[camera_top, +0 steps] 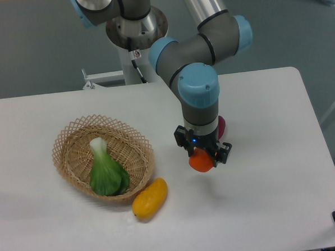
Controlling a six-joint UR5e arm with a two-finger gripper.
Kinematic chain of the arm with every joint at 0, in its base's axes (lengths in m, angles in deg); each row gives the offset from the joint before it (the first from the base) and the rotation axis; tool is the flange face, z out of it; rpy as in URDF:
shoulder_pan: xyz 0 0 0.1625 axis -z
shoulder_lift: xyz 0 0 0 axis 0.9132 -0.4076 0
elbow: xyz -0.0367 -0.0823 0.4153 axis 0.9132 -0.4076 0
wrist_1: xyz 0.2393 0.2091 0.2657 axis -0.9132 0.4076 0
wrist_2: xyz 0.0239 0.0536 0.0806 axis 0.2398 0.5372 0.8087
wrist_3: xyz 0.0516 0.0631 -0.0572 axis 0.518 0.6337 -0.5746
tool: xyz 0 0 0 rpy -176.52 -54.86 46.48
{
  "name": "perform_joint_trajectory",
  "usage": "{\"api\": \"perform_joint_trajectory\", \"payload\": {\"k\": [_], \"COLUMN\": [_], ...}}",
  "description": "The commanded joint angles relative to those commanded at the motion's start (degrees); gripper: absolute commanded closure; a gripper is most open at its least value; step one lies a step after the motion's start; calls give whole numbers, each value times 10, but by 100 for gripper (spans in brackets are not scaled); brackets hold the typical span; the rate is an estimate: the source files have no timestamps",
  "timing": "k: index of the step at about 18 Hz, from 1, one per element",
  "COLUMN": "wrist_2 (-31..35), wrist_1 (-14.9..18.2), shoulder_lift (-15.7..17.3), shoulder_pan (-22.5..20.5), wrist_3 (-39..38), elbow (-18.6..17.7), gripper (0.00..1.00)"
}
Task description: Place the orange on the table
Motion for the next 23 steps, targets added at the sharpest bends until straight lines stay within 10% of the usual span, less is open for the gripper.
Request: {"api": "perform_joint_trajectory", "payload": {"k": [23], "wrist_2": [1], "wrist_1": [-37], "shoulder_lift": [0], "shoulder_pan": [2], "wrist_3": [-17], "elbow": [-47], "gripper": [27]}}
